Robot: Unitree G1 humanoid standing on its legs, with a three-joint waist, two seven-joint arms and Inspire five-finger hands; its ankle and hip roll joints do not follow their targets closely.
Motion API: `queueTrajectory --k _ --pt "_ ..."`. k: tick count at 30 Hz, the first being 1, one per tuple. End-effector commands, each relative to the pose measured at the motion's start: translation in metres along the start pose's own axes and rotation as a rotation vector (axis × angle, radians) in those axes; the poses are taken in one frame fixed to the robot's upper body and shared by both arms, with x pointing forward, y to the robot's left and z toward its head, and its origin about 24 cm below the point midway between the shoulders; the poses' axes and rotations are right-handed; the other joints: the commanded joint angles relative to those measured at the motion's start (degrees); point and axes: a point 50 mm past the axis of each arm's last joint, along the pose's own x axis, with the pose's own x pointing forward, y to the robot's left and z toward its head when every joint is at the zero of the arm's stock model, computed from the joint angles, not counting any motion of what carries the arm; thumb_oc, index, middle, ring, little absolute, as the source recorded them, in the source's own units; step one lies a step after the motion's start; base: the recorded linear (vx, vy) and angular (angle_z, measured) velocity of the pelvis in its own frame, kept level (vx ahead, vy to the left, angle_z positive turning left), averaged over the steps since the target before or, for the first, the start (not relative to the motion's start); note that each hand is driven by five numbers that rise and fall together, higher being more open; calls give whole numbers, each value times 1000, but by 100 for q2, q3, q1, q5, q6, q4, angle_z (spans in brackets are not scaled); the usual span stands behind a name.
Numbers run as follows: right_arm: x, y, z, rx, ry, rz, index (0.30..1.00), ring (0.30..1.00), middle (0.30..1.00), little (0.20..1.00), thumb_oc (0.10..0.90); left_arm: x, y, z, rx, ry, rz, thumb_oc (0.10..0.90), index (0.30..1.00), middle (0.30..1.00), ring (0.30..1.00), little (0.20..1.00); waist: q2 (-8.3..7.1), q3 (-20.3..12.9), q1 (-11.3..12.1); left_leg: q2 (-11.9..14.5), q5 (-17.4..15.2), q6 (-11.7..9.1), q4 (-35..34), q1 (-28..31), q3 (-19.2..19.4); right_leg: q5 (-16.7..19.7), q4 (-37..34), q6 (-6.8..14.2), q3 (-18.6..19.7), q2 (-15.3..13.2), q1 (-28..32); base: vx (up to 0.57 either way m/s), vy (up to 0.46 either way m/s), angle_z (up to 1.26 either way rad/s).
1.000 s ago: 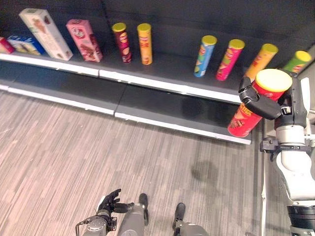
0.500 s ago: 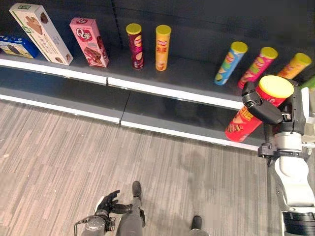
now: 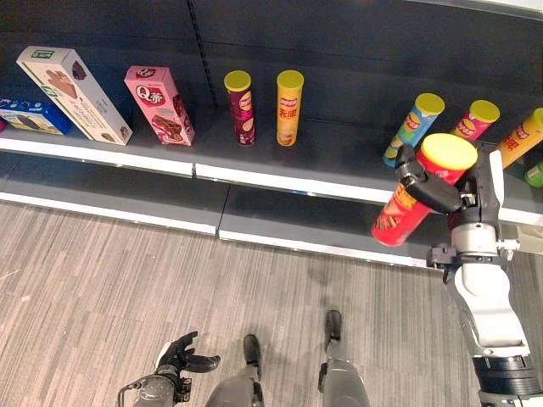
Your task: Put the goods on the table back onto the shelves and tidy them up.
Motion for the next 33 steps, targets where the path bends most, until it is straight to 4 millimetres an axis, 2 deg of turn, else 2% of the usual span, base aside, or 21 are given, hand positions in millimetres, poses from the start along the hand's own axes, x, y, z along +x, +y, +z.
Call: queueTrajectory --k 1,2,4,5,9,13,15,16,17,20,21,25,30,32,33 --pt "21 -18 64 28 -333 -108 300 300 300 300 400 -2 15 5 -11 -49 46 800 900 900 900 900 68 -220 109 406 -872 -345 1029 -352 -86 -378 611 85 -147 65 82 97 -215 39" --pt "21 -15 63 25 -332 -99 300 300 300 300 400 -3 13 2 -10 -38 38 800 900 900 900 900 79 -228 132 441 -864 -362 1010 -364 -122 -408 618 66 -195 86 100 116 -267 19" --pt "24 -5 65 50 -342 -91 300 300 300 300 400 -5 8 -10 -9 1 29 800 900 900 900 900 203 -206 188 539 -756 -415 933 -461 -292 -502 648 -3 -392 130 118 90 -206 21" --pt "24 -5 65 50 -342 -90 300 300 300 300 400 -5 8 -10 -9 1 29 800 900 900 900 900 204 -206 184 539 -755 -416 932 -462 -295 -502 648 -3 -395 130 118 48 -96 25" --pt "38 8 88 73 -432 -85 300 300 300 300 400 -7 7 -15 21 16 27 800 900 900 900 900 428 -63 365 574 -589 -473 749 -562 -400 -613 755 -38 -532 124 -3 13 -59 17" --pt "49 9 96 64 -458 -108 300 300 300 300 400 -7 9 -17 16 23 39 800 900 900 900 900 562 32 453 564 -493 -501 650 -654 -463 -670 875 -54 -581 98 -116 1 -30 20" --pt "58 3 102 31 -474 -160 300 300 300 300 400 -9 10 -20 19 26 39 800 900 900 900 900 701 112 548 549 -393 -525 545 -731 -529 -708 938 -57 -642 72 -196 0 -15 32" --pt "58 2 103 31 -475 -161 300 300 300 300 400 -9 9 -20 18 25 39 800 900 900 900 900 707 114 545 550 -388 -526 540 -735 -533 -709 942 -58 -646 73 -203 -15 -21 24" --pt "65 -4 112 9 -509 -210 300 300 300 300 400 -10 11 -19 27 12 43 800 900 900 900 900 785 186 615 539 -345 -541 492 -801 -569 -718 958 -47 -681 54 -270 -22 -34 28" --pt "75 -17 130 -15 -570 -307 300 300 300 300 400 -10 16 -15 24 -8 61 800 900 900 900 900 885 262 717 532 -284 -563 430 -905 -620 -733 977 -48 -716 40 -380 -6 -36 16" --pt "80 -27 142 -26 -606 -375 300 300 300 300 400 -11 17 -15 20 -11 69 800 900 900 900 900 930 303 762 530 -241 -572 364 -937 -628 -740 964 -44 -710 43 -430 9 -38 16" --pt "85 -41 168 -44 -695 -492 300 300 300 300 400 -12 22 -16 1 -16 99 800 900 900 900 900 1022 406 839 520 -155 -603 265 -1041 -671 -757 972 -40 -715 37 -542 2 -13 4" --pt "89 -55 182 -115 -732 -595 300 300 300 300 400 -12 24 -11 -13 -42 117 800 900 900 900 900 1104 497 869 509 -53 -635 148 -1121 -710 -758 988 -33 -730 38 -643 2 -22 5" --pt "93 -66 184 -186 -725 -695 300 300 300 300 400 -11 22 -4 6 -72 111 800 900 900 900 900 1189 557 891 486 34 -656 20 -1190 -761 -787 1020 -35 -741 32 -720 -9 -56 9" --pt "94 -65 183 -189 -718 -715 300 300 300 300 400 -11 21 -2 16 -81 109 800 900 900 900 900 1223 578 894 475 57 -662 -14 -1204 -774 -800 1051 -35 -755 31 -756 -5 -41 11"
